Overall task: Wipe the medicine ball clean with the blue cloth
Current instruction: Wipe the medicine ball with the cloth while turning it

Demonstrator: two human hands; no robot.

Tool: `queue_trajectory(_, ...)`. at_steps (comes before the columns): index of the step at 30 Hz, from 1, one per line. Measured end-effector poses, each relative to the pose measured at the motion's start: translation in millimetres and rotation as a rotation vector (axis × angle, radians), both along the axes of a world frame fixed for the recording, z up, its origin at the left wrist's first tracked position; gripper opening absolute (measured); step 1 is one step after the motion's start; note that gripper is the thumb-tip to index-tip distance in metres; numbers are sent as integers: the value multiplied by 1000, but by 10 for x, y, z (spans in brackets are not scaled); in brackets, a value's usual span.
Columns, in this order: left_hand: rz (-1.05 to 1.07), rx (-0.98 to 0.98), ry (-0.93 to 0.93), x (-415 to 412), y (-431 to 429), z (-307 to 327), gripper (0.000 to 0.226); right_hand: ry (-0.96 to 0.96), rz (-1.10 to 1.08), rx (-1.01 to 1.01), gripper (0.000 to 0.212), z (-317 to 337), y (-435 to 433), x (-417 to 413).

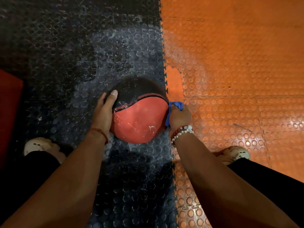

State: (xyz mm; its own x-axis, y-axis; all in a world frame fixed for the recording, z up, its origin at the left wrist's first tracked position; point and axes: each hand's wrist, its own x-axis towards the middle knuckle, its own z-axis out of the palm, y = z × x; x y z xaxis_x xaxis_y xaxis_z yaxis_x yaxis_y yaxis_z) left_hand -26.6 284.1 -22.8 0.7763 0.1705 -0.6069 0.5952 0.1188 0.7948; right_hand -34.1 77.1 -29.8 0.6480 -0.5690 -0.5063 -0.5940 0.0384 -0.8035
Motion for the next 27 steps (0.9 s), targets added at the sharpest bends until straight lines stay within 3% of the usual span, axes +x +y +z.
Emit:
queue_trajectory(3,-184,-33,98,22,49,77,70,72,76,-51,12,118,-22,-114)
queue_trajectory(6,-207,27,199,39,69,133,82,98,160,-57,21,200,-45,-187)
queue_trajectory(8,-165,182,137,0,1,166,89,88,181,-125,16,240,22,-184)
queue_trajectory(11,-148,423,-54,-133,-151,282,76,51,230,-324,30,358,155,-171)
queue_trajectory(14,-161,449,-174,-201,-163,239,71,-69,375,-570,31,562,310,-232)
queue_trajectory(17,-152,436,-202,-240,-118,159,77,-279,532,-670,40,689,490,-321)
queue_trajectory(20,-151,490,-222,-250,-149,149,72,-372,736,-768,46,706,573,-235)
queue_trajectory(23,-155,523,-213,-215,-153,137,63,-306,732,-748,37,665,446,34)
queue_trajectory(27,-113,508,-212,-186,-174,128,52,-85,533,-577,29,442,132,215)
